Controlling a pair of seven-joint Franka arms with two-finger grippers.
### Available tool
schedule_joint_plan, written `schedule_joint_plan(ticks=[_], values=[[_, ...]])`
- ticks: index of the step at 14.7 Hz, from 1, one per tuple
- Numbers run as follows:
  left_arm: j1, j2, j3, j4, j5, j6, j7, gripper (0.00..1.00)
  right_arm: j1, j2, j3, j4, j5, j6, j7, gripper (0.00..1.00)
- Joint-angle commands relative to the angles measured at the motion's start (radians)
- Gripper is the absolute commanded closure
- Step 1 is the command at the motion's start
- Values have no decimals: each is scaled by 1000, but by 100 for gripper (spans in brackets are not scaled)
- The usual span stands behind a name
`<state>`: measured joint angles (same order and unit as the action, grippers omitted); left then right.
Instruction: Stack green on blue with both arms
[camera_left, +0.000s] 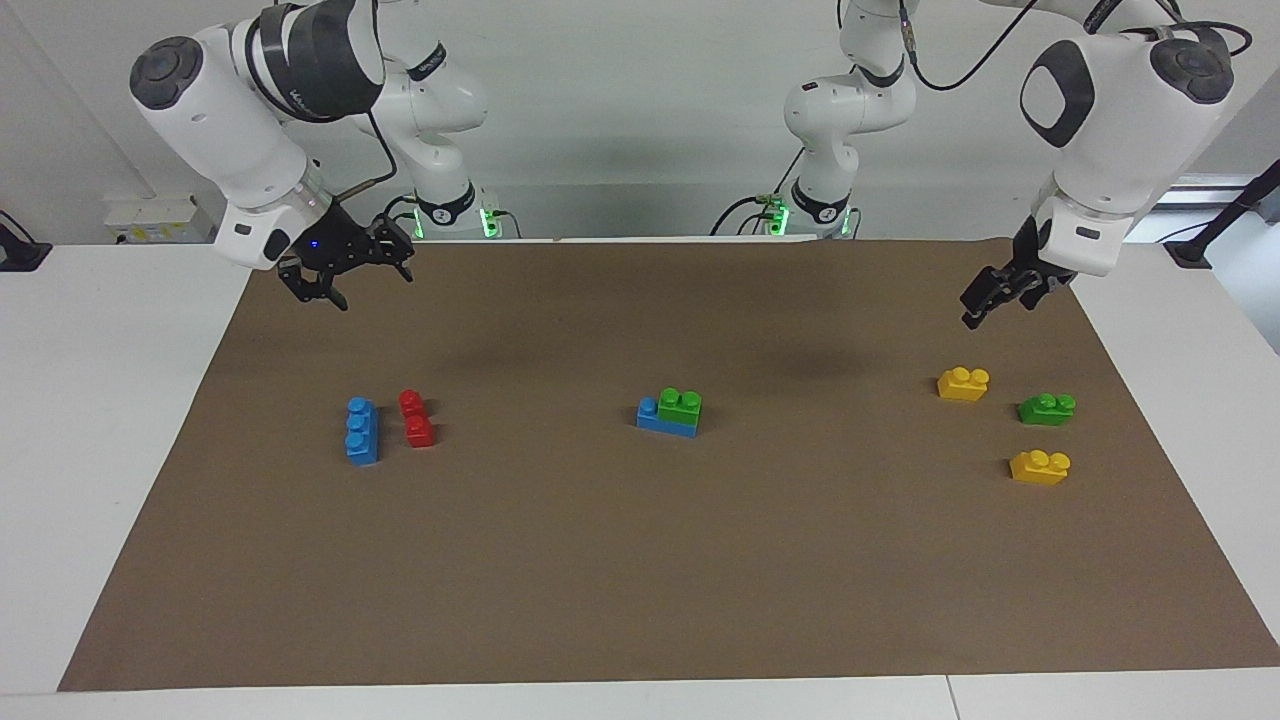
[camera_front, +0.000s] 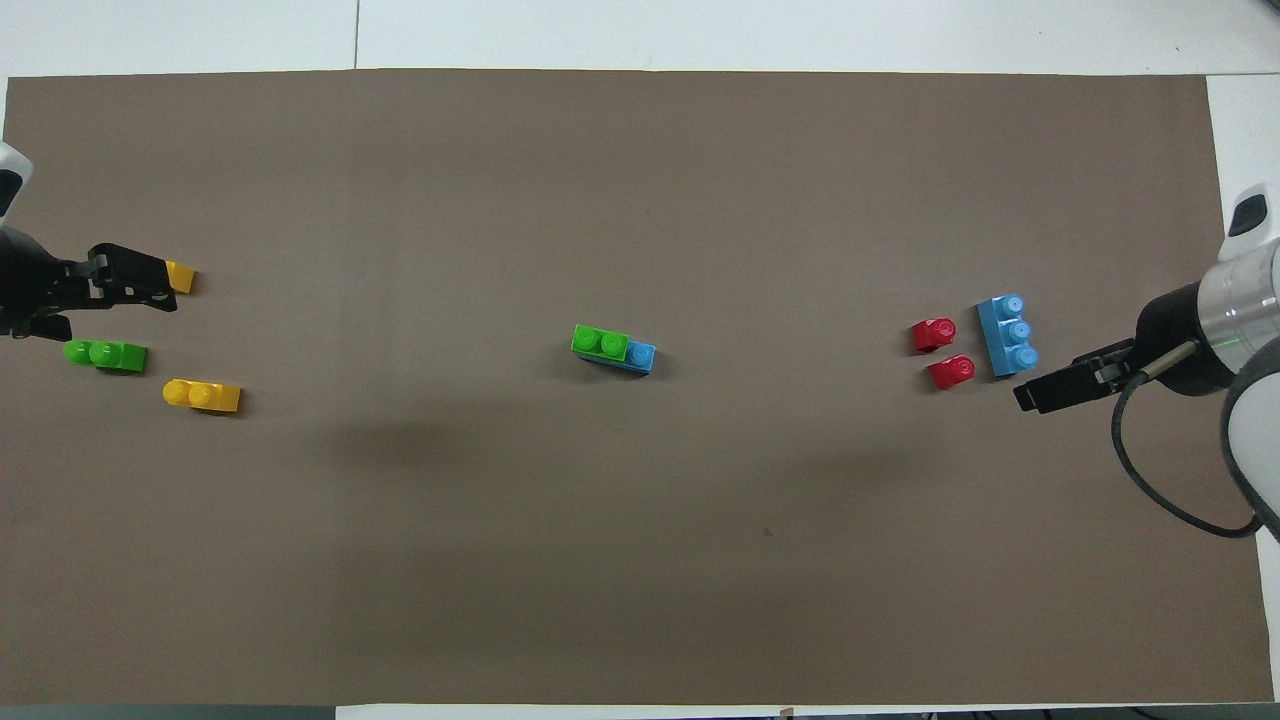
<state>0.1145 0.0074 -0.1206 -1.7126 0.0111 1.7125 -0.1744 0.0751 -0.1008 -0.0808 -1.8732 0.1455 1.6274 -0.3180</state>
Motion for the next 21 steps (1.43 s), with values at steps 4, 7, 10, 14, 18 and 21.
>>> schedule_joint_plan(ticks=[4, 7, 10, 14, 18, 21], values=[[10, -6, -10, 91, 0, -100, 135, 0, -20, -60, 22, 42, -98, -100, 182, 0], [8, -6, -8, 134, -6, -143, 125, 0, -32, -63, 35, 34, -100, -98, 269, 0], [-2, -7, -11, 145, 0, -142, 106, 0, -54, -39, 56, 52, -81, -75, 273, 0], [-4, -6, -16, 149, 10, -125, 105, 0, -54, 53, 93, 167, -139, -81, 267, 0], [-6, -7, -14, 168, 7, -142, 104, 0, -60, 113, 99, 292, -138, -129, 356, 0], [-7, -21, -11, 171, 7, -157, 102, 0, -60, 133, 102, 341, -142, -164, 392, 0]])
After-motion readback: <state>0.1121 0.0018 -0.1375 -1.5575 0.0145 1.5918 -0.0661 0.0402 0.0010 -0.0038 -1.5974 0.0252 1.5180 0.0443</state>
